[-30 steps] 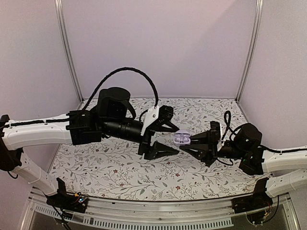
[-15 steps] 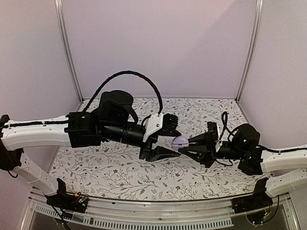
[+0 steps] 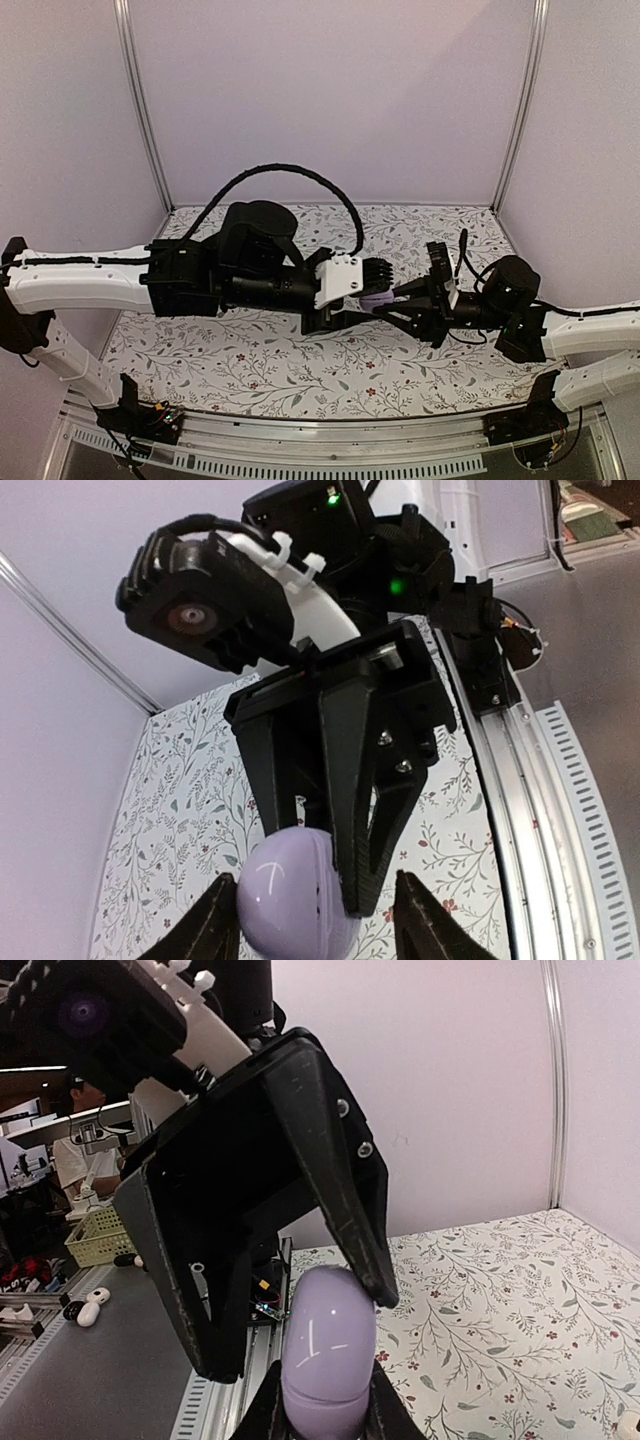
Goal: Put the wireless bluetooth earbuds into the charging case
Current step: Close the charging case with the earbuds at the corner of the board.
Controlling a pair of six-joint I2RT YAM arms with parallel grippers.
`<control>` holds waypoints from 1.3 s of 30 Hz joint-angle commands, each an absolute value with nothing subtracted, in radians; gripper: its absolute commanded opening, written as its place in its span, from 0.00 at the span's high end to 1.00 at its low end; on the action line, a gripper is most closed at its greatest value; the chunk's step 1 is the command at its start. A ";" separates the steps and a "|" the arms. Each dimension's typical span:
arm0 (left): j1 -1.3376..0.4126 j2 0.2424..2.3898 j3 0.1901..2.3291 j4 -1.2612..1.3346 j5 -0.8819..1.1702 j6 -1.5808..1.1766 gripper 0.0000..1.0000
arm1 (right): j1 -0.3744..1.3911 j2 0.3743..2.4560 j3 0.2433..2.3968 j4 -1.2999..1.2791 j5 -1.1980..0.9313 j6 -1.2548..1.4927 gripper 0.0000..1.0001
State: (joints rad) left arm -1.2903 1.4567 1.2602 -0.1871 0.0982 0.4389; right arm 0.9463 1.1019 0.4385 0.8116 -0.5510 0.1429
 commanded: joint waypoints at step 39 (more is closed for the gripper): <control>-1.435 1.537 1.210 -0.302 -0.235 0.703 0.54 | 0.916 1.144 0.627 0.697 -0.408 0.551 1.00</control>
